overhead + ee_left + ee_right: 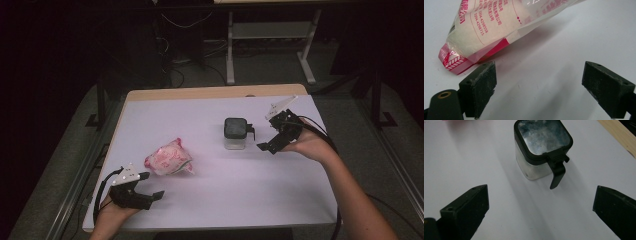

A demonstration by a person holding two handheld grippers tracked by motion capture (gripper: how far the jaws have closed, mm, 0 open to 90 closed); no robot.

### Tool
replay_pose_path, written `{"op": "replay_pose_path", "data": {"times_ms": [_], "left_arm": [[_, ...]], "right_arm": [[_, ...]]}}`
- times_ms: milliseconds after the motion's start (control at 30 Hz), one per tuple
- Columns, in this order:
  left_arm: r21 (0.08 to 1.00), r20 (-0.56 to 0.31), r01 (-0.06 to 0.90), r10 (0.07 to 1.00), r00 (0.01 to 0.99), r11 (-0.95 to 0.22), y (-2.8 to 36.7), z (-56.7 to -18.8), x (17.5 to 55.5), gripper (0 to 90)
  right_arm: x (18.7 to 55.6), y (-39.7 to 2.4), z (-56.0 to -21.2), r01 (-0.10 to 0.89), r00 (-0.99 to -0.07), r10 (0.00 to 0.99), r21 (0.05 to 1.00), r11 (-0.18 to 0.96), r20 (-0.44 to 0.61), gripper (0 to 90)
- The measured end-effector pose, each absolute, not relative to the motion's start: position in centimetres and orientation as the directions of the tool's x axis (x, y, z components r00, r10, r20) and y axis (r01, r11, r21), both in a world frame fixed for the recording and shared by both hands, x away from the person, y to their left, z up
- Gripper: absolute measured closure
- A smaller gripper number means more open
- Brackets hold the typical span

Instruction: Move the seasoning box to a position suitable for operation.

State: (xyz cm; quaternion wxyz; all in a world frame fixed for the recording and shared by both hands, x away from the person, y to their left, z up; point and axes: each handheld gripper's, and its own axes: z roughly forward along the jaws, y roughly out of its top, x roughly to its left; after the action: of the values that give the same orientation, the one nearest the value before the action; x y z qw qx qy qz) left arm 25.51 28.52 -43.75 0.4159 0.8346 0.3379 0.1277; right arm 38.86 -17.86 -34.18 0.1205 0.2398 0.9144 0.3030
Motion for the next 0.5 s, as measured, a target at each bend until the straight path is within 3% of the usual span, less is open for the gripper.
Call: {"op": "replay_pose_path", "data": {"times_ms": [500], "left_arm": [[0.784, -0.070, 0.456, 0.669, 0.740, -0.422, 28.4, -43.7, 25.7, 12.1]], "right_arm": [[42.2, -15.0, -32.5, 0.313, -0.910, 0.409, 0.538, 0.782, -0.065, 0.0]]}}
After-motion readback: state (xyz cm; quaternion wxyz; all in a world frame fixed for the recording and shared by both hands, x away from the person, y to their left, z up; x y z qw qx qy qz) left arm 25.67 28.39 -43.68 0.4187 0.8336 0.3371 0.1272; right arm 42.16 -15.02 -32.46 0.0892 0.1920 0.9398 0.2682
